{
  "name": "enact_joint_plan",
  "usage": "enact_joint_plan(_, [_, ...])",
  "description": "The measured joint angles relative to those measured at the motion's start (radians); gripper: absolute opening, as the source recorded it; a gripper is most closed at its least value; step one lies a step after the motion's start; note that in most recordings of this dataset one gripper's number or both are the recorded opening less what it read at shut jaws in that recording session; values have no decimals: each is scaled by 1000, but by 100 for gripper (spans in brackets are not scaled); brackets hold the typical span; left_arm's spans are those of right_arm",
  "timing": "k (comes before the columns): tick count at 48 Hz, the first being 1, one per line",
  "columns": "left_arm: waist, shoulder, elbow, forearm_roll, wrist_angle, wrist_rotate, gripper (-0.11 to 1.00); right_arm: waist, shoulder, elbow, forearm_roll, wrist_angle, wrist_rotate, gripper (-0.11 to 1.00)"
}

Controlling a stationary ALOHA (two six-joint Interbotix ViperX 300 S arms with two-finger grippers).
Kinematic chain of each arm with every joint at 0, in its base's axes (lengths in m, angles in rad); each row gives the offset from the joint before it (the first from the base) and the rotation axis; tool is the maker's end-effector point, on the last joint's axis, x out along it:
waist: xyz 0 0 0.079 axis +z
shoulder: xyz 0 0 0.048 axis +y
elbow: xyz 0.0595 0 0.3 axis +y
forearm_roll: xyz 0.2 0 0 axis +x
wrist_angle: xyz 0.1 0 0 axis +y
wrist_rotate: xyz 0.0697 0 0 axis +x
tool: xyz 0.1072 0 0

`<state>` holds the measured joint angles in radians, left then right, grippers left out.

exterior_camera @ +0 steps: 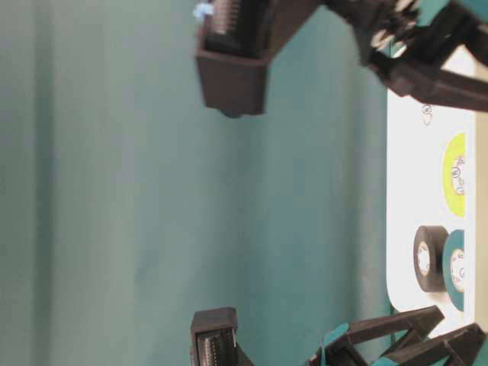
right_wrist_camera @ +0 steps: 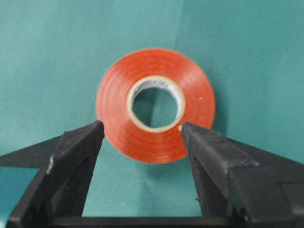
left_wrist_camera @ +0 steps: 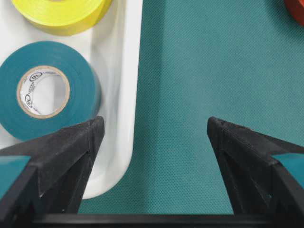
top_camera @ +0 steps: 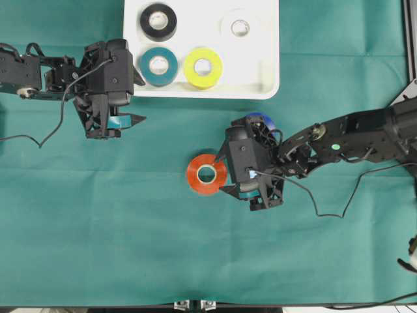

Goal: Put the tape alternately from left to right into the white case.
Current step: 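Lower the right gripper onto the red tape roll and grasp its rim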

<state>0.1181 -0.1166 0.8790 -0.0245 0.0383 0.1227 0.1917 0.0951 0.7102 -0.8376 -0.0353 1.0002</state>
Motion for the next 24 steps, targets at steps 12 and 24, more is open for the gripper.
enact_joint_plan(12, [-2, -2, -2, 2, -2, 0, 65, 5, 28, -11, 0, -3, 5, 73])
enact_joint_plan(24, [0, -2, 0, 0, -5, 0, 65, 12, 83, -52, -2, -5, 5, 74])
